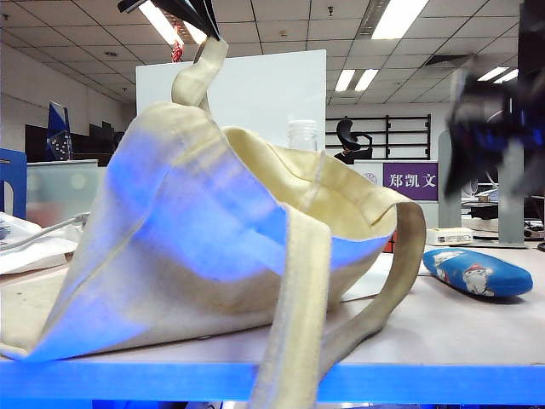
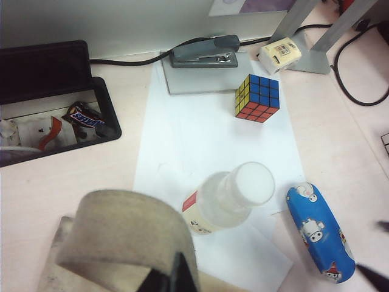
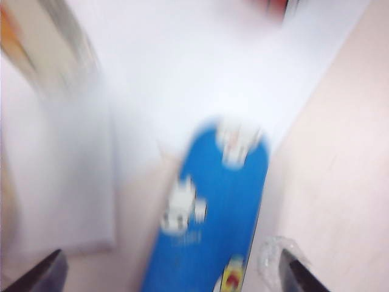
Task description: Take the glasses case out of the canvas bag and put it on the table.
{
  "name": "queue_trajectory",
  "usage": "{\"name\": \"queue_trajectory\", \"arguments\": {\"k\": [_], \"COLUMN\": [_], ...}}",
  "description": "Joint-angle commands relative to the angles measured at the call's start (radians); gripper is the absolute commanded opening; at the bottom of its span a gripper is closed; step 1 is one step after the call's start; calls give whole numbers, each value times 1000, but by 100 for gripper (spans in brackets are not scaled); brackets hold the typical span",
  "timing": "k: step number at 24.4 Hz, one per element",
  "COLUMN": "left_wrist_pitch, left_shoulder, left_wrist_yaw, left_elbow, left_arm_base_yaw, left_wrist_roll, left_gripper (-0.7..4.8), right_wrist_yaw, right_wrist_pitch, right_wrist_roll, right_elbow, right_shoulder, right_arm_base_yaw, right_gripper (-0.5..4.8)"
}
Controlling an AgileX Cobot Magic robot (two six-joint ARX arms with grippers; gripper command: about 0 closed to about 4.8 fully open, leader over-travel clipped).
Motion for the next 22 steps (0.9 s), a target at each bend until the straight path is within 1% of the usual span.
{"name": "queue_trajectory", "arguments": {"k": [1, 2, 4, 7, 9, 11, 19, 22], "left_wrist_pitch": [14, 14, 14, 14, 14, 14, 14, 14], "left_shoulder": [-8, -8, -8, -8, -8, -8, -8, -8], "left_wrist_yaw": [0, 0, 0, 0, 0, 0, 0, 0], "left_elbow": [6, 6, 6, 6, 6, 6, 6, 6], "left_arm_base_yaw": [-1, -1, -1, -1, -1, -1, -1, -1], "left_wrist_roll": [8, 8, 8, 8, 8, 8, 8, 8], "left_gripper": [-5, -5, -5, -5, -5, -5, -5, -5], "right_wrist_yaw": [-14, -47, -65, -80, -90, -89, -89, -108], "right_wrist_pitch": [-4, -14, -19, -40, -68, -89, -127, -145], "right_wrist_roll": [73, 95, 119, 150, 150, 150, 150, 150], "right_elbow": [34, 43, 44, 44, 44, 44, 44, 44], "right_shoulder": [-95, -156, -211, -301, -349, -377, -389, -389], "right_arm_base_yaw": [0, 0, 1, 1, 1, 1, 1, 1], "right_gripper": [441, 440, 440, 436, 417, 417, 417, 417]}}
